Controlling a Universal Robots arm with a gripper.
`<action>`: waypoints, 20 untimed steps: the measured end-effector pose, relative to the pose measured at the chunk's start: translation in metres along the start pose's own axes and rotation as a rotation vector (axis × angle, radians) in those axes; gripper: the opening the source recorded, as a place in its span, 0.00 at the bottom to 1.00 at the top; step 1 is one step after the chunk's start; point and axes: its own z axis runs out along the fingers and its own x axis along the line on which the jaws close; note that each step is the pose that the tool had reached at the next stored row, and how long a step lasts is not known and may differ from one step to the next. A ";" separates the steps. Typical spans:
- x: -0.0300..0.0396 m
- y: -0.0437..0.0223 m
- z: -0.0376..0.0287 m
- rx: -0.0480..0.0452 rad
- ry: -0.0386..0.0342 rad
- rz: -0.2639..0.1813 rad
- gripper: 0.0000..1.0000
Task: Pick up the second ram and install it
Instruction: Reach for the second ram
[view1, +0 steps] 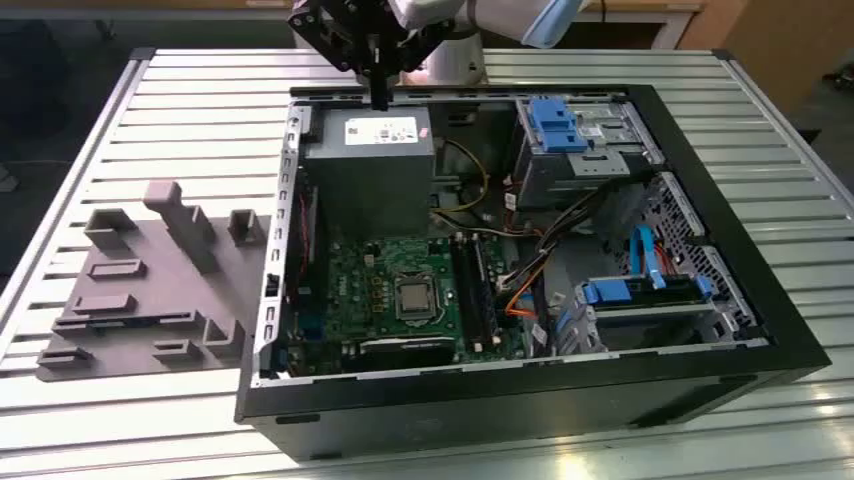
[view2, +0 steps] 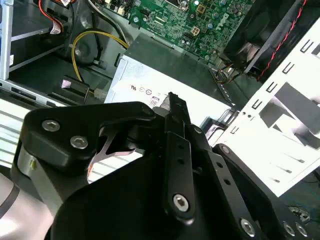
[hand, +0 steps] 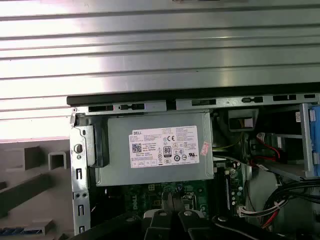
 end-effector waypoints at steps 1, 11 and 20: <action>0.0000 0.0000 0.0000 0.0000 0.0000 0.000 0.11; 0.0024 -0.0002 -0.0001 0.0000 0.0000 0.000 0.11; 0.0043 -0.0003 -0.0001 0.0000 0.0000 0.000 0.11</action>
